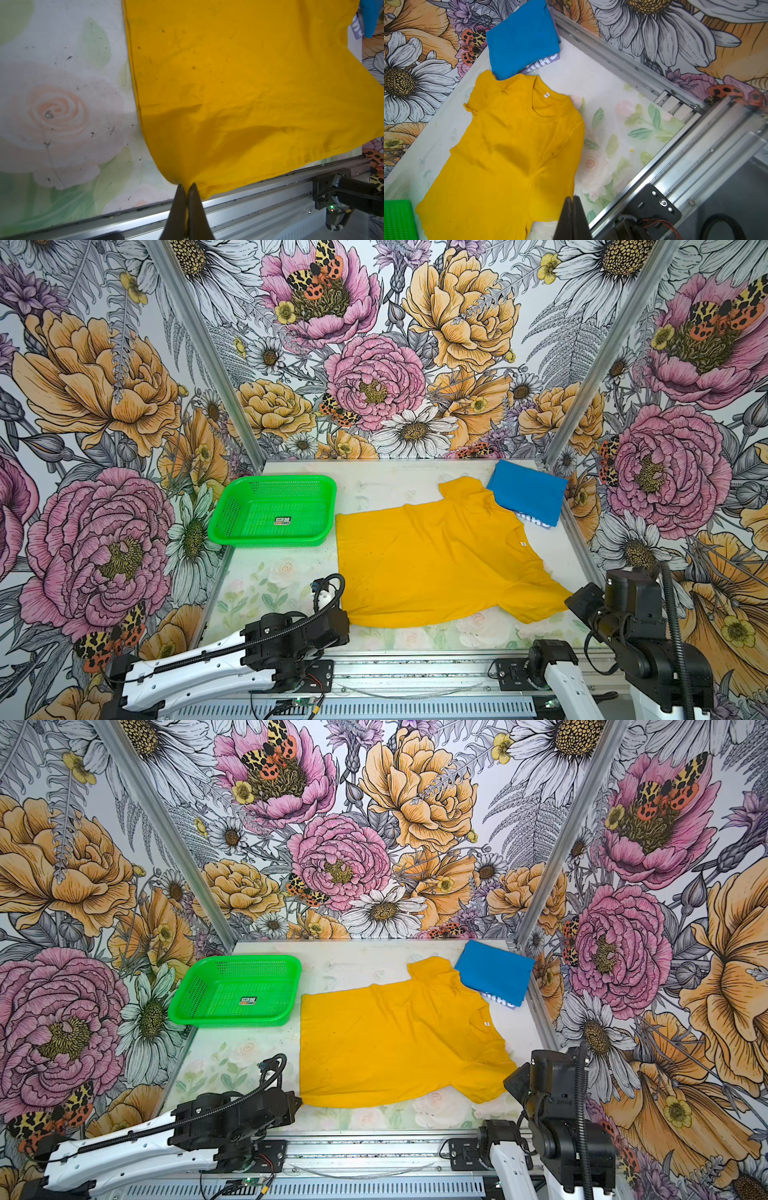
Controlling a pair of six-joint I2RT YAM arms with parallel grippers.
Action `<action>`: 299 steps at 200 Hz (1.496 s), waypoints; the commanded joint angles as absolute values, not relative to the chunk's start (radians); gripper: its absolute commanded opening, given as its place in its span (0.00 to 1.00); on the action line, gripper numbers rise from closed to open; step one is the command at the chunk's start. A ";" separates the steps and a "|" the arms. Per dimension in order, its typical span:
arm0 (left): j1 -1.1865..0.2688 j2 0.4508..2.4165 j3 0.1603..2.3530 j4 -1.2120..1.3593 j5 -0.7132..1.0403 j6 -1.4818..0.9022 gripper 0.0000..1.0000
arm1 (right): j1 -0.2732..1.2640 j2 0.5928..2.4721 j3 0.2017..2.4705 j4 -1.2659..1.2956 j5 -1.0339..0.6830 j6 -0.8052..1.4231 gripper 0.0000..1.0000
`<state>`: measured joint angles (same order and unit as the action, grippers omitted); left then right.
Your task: Fold and stack the t-shirts
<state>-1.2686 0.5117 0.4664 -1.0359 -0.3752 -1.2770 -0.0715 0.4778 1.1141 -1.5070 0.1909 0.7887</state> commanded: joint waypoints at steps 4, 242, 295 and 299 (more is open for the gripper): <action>-1.274 0.557 0.500 -1.061 -0.483 -1.333 0.00 | -0.076 0.482 1.074 -1.454 0.144 0.732 0.00; -0.401 1.140 0.650 -0.620 0.104 -0.635 0.00 | -0.003 1.763 1.579 -0.925 -0.118 0.420 0.00; -0.345 1.191 0.638 -0.613 0.122 -0.626 0.00 | 0.015 1.903 1.701 -0.927 -0.135 0.422 0.00; -0.344 1.193 0.638 -0.612 0.120 -0.626 0.00 | 0.016 1.909 1.705 -0.927 -0.133 0.423 0.00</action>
